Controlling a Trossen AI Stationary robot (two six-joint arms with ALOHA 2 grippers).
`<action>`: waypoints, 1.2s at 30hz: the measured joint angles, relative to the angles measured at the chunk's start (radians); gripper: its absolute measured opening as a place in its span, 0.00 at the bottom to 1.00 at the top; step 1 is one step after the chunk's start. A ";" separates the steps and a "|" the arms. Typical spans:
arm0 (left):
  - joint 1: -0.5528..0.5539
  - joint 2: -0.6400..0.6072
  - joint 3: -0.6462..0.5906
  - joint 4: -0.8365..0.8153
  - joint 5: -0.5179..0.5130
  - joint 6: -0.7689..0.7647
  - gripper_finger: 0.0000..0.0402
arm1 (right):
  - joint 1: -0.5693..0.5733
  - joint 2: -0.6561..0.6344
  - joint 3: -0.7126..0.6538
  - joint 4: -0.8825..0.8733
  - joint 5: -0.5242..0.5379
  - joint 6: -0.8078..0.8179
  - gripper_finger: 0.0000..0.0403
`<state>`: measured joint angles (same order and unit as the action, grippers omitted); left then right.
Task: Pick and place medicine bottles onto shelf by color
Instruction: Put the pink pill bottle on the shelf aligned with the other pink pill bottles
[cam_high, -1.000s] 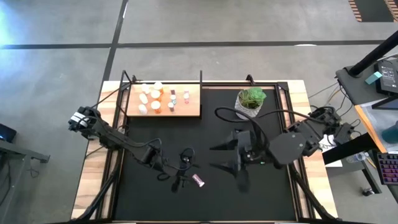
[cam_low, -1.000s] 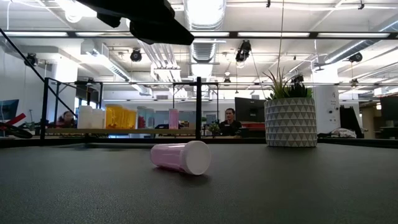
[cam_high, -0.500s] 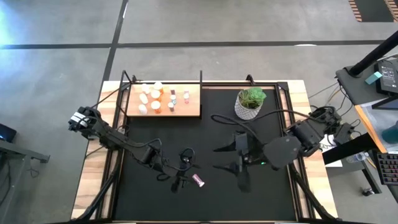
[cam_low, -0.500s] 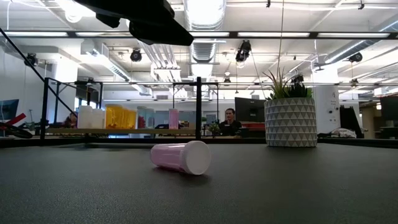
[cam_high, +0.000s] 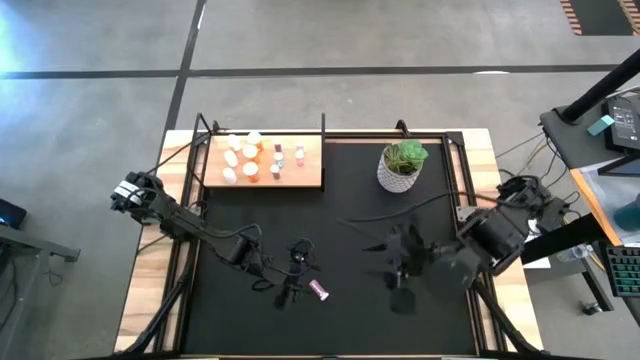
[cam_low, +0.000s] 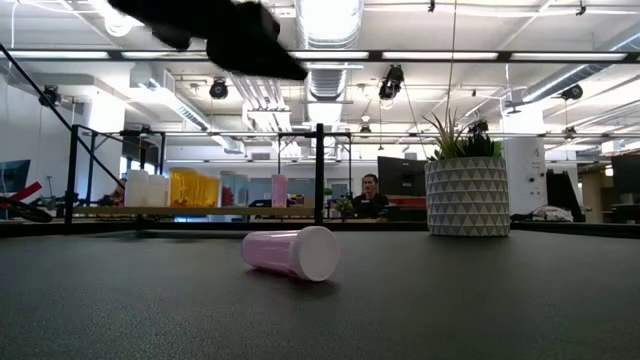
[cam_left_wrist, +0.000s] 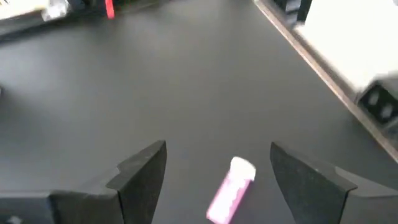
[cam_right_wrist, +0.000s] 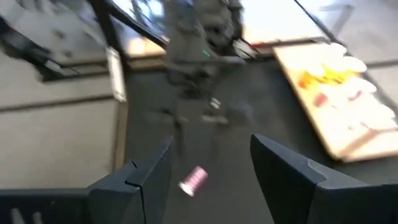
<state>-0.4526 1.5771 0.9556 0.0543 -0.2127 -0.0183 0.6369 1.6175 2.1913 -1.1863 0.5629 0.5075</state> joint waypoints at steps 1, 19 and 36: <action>-0.001 0.004 0.002 -0.023 0.000 0.000 0.67 | 0.006 0.007 -0.002 -0.041 0.029 0.020 0.50; -0.063 0.008 0.002 -0.187 0.007 -0.125 0.67 | 0.090 0.040 -0.485 -0.304 0.196 0.841 0.50; -0.078 -0.005 0.009 -0.219 0.025 -0.079 0.67 | 0.096 0.043 -1.126 1.021 0.171 0.470 0.50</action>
<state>-0.5304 1.5719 0.9644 -0.1647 -0.1879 -0.0968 0.7332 1.6603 1.0654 -0.1653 0.7337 0.9771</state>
